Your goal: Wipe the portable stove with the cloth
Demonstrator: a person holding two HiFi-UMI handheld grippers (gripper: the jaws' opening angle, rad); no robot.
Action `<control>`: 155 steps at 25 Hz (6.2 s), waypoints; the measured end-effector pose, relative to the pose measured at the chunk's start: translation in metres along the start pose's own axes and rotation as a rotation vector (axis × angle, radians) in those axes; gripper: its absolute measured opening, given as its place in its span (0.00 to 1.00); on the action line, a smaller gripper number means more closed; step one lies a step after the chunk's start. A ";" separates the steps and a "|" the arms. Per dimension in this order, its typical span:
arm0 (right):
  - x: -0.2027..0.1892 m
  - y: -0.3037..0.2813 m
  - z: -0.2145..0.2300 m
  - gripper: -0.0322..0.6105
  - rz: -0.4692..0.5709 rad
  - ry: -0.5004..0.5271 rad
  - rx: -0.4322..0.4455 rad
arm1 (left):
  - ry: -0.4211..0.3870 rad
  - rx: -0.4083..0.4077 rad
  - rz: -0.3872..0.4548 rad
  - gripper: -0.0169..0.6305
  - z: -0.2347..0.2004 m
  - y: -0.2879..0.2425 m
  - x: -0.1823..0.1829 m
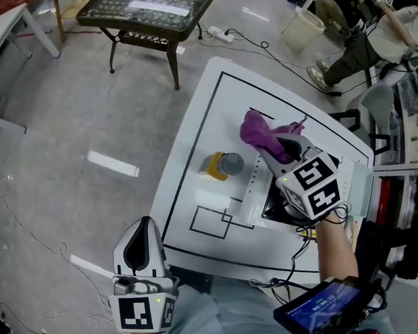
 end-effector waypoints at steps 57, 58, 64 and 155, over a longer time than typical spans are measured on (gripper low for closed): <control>0.094 0.062 0.019 0.25 0.354 0.120 -0.235 | -0.018 -0.009 0.068 0.05 0.003 0.016 0.032; 0.084 0.054 0.018 0.25 0.327 0.114 -0.222 | -0.015 -0.008 0.063 0.05 0.003 0.014 0.029; 0.022 0.018 -0.017 0.25 0.159 0.100 -0.117 | -0.002 -0.007 0.023 0.05 0.003 0.022 0.007; -0.145 0.423 -0.161 0.25 0.766 -0.282 -0.364 | -0.328 -0.407 0.352 0.05 0.336 0.194 0.057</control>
Point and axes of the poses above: the fingertips, and each gripper's own axes: y backward along the fingers, z to its right, x out of its top, the point moved 3 cm from there along y, backward along the fingers, and after that the axes turned 5 degrees about z, right-handed, at the moved point
